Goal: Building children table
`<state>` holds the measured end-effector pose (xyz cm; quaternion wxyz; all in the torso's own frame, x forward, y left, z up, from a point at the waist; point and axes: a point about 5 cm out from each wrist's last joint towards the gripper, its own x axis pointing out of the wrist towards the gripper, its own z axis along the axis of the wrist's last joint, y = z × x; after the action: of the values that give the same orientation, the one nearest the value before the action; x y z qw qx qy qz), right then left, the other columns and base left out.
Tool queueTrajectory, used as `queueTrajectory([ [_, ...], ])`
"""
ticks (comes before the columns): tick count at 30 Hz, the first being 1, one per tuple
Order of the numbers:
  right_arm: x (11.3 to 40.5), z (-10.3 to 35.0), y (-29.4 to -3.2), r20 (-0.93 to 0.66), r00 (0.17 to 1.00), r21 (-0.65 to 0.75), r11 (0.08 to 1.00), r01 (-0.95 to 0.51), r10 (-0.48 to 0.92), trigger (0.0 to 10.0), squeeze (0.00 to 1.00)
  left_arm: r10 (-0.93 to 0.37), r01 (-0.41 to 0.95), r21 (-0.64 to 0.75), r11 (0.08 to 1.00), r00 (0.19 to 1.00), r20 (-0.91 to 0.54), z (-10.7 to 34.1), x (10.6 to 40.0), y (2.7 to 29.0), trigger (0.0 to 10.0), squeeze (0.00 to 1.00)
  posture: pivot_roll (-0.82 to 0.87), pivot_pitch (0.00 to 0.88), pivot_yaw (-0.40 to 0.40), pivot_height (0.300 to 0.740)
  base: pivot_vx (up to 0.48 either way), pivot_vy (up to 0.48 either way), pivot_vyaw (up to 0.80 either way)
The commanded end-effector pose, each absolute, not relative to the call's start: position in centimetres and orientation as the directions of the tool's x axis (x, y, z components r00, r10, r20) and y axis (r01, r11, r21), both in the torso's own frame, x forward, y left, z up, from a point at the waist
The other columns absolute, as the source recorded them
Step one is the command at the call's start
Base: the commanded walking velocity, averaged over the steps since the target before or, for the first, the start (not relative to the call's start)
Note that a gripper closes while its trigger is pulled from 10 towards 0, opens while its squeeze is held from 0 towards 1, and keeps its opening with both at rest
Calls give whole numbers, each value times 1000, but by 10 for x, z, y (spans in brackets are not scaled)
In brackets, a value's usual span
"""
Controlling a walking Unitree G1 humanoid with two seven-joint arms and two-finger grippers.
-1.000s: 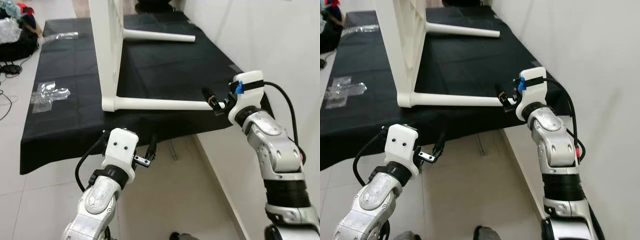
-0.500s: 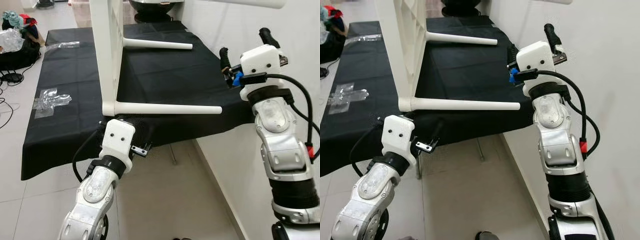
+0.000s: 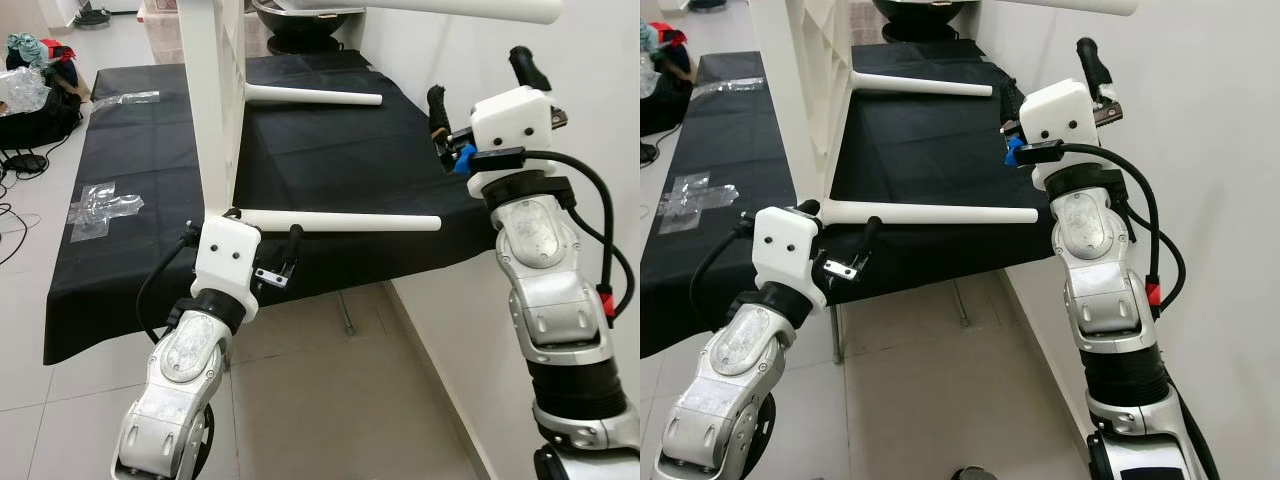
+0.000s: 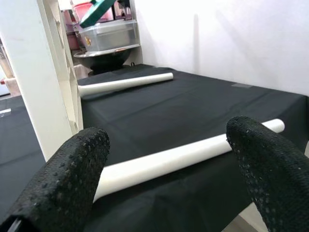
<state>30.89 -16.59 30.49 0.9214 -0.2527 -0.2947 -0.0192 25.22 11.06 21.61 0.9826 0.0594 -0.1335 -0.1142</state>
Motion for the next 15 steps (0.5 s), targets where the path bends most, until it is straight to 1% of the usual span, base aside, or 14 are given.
queueTrajectory([
  [1, 311, 305, -173, 539, 839, -410, 894, 180, 78, 10000, 0, -236, 203, 148, 968, 936, 260, 218, 254, 113, 10000, 0, 38, 45, -53, 740, 0, 0, 0],
  [4, 312, 296, -173, 495, 865, -367, 921, 128, 78, 10000, 0, -223, 188, 149, 971, 936, 273, 222, 254, 114, 10000, 0, 38, 45, -53, 740, 0, 0, 0],
  [9, 314, 274, -174, 414, 909, -335, 937, 97, 54, 10000, 0, -210, 175, 147, 974, 939, 274, 222, 253, 113, 10000, 0, 40, 46, -55, 740, 0, 0, 0],
  [10, 315, 269, -174, 396, 917, -327, 941, 90, 50, 10000, 0, -203, 169, 146, 975, 941, 272, 221, 253, 113, 10000, 0, 35, 51, -44, 740, 0, 0, 0],
  [15, 316, 258, -172, 341, 939, -318, 945, 73, 42, 10000, 0, -188, 155, 135, 979, 941, 282, 225, 252, 114, 10000, 0, 40, 56, -43, 740, 0, 0, 800],
])
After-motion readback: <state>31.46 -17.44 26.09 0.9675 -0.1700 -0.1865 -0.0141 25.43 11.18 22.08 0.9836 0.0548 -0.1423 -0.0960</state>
